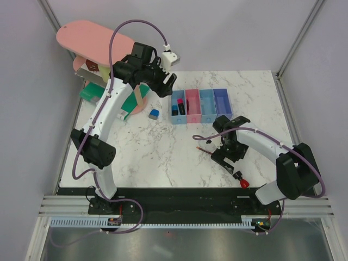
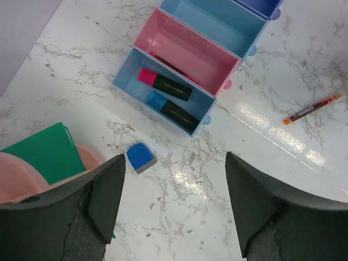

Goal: Sort the stationery into containers
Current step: Move the stationery to the center of the board.

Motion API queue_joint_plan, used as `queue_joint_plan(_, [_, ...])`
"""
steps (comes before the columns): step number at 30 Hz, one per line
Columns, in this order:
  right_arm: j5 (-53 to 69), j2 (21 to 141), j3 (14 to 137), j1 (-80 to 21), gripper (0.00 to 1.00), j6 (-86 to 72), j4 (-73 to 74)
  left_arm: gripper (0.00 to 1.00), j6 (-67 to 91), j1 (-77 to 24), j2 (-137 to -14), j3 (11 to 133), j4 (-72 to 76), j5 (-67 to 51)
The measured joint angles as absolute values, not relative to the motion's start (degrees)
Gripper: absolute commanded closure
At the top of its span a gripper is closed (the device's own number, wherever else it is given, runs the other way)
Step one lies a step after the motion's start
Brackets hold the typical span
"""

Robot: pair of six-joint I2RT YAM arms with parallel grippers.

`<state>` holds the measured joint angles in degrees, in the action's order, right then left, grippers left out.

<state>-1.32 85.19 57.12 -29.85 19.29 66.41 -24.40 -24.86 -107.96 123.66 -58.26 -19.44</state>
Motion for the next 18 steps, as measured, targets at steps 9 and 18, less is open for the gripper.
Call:
queue_joint_plan(9, [3.0,79.7,61.2,-29.9,0.02,22.1,61.6,0.19,-24.8,-24.9,-108.0,123.9,-58.7,-18.5])
queue_joint_plan(18, [5.2,60.2,50.3,-29.9,0.02,43.9,54.9,0.19,-26.2,-24.9,-107.5,121.8,-60.3,-16.8])
